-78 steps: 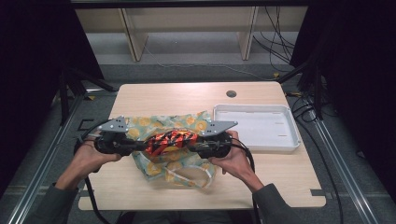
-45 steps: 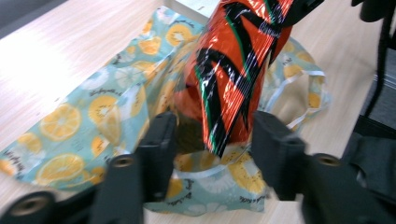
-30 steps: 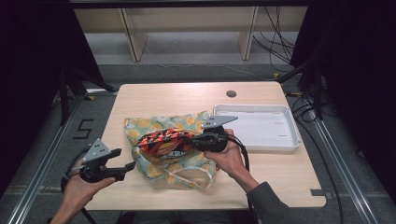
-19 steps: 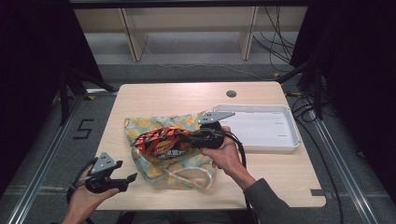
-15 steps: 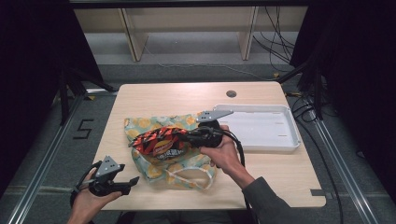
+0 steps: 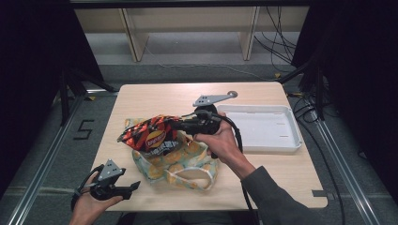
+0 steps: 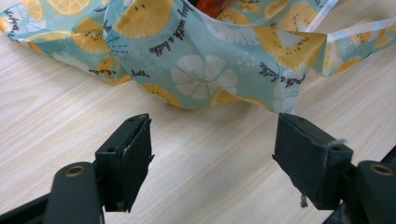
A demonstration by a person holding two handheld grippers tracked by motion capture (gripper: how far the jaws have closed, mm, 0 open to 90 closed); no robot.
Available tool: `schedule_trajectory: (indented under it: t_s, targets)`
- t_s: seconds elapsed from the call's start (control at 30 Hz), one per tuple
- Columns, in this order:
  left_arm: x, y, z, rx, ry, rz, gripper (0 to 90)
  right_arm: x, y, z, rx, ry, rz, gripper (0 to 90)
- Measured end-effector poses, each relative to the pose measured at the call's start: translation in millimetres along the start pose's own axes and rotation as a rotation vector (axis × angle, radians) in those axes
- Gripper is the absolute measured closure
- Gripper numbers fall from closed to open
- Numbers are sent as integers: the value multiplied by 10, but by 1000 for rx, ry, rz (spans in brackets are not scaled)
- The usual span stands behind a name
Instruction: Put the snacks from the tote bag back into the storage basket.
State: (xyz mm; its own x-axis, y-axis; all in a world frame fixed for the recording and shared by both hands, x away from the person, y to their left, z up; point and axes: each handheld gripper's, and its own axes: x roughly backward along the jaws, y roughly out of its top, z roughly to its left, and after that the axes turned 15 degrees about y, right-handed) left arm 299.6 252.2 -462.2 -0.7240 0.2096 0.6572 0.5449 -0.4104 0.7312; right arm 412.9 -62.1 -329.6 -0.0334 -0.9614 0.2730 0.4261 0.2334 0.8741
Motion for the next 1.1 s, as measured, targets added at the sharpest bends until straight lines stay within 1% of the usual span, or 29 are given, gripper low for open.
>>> schedule_trajectory:
  t_s: [0.03, 0.07, 0.13, 0.17, 0.2, 0.27, 0.3, 0.33, 0.37, 0.4, 0.47, 0.5, 0.53, 0.57, 0.6, 0.67, 0.7, 0.73, 0.77, 0.8, 0.83, 0.87, 0.9, 0.93, 0.97, 1.0, 1.03, 1.07, 1.1]
  targets:
    - [8, 2, 8, -7, 2, 6, 272, 11, 24, 9, 8, 5, -4, 900]
    - [8, 3, 10, -3, 2, 4, 272, 12, 46, 6, 30, 17, -18, 900]
    - [4, 3, 20, -5, 5, 2, 272, 48, 87, 41, 15, 13, -17, 900]
    - [7, 2, 22, -4, -3, 2, 272, 65, 114, 40, 32, 16, -23, 900]
    - [2, 0, 21, 4, 0, 0, 272, 83, 133, 61, 13, 19, -22, 900]
    - [-1, -1, 34, 0, 9, 4, 270, 118, 174, 64, 30, 14, -24, 900]
    - [4, 4, 43, -17, 6, 2, 270, 147, 197, 76, 22, 1, -22, 900]
    - [3, 5, 47, -20, 3, 2, 270, 166, 226, 77, 28, 23, -38, 900]
    - [-2, 1, 46, -13, 9, 2, 270, 189, 245, 93, 21, 13, -34, 900]
    - [-1, 1, 45, -11, 5, 6, 270, 217, 275, 95, 33, 16, -36, 900]
    - [-5, 1, 52, -21, 2, 10, 270, 293, 332, 125, 26, 0, -45, 900]
    - [-6, -2, 53, -20, 2, 12, 269, 320, 351, 124, 38, 5, -46, 900]
    - [-5, -6, 51, -12, 6, 15, 269, 356, 370, 138, 31, 0, -53, 900]
    - [-4, -7, 53, -5, 7, 13, 266, 400, 393, 136, 46, -11, -52, 900]
    - [-4, -2, 70, -24, 9, 13, 264, 457, 417, 133, 52, -18, -62, 900]
    - [-7, -10, 71, 4, 5, 13, 261, 563, 445, 134, 52, -36, -69, 900]
    - [-2, -10, 83, -4, 7, 15, 260, 611, 452, 125, 52, -45, -78, 900]
    - [-7, -15, 84, 5, 7, 15, 260, 682, 458, 122, 37, -59, -82, 900]
    - [1, -14, 95, -9, 9, 26, 260, 733, 459, 98, 46, -66, -90, 900]
    - [-4, -18, 88, 2, 12, 14, 260, 771, 456, 90, 43, -73, -94, 900]
    - [0, -17, 93, -6, 3, 15, 259, 810, 453, 79, 41, -82, -96, 900]
    - [-1, -17, 90, -3, 4, 13, 259, 863, 444, 62, 37, -97, -100, 900]
    - [0, -16, 90, -1, 4, 14, 260, 916, 435, 48, 21, -107, -107, 900]
    - [3, -13, 95, -3, 5, 15, 260, 982, 423, 10, 27, -120, -117, 900]
    - [3, -17, 93, 10, 2, 20, 260, 1074, 403, -25, 14, -140, -121, 900]
    - [6, -16, 100, 5, 4, 21, 260, 1132, 387, -46, 2, -157, -126, 900]
    - [1, -16, 113, -6, 3, 13, 260, 1193, 370, -76, 8, -173, -131, 900]
    - [1, -18, 114, 1, 1, 15, 260, 1249, 351, -109, 17, -186, -135, 900]
    - [-3, -20, 113, 14, 9, 20, 260, 1310, 330, -124, -1, -198, -132, 900]
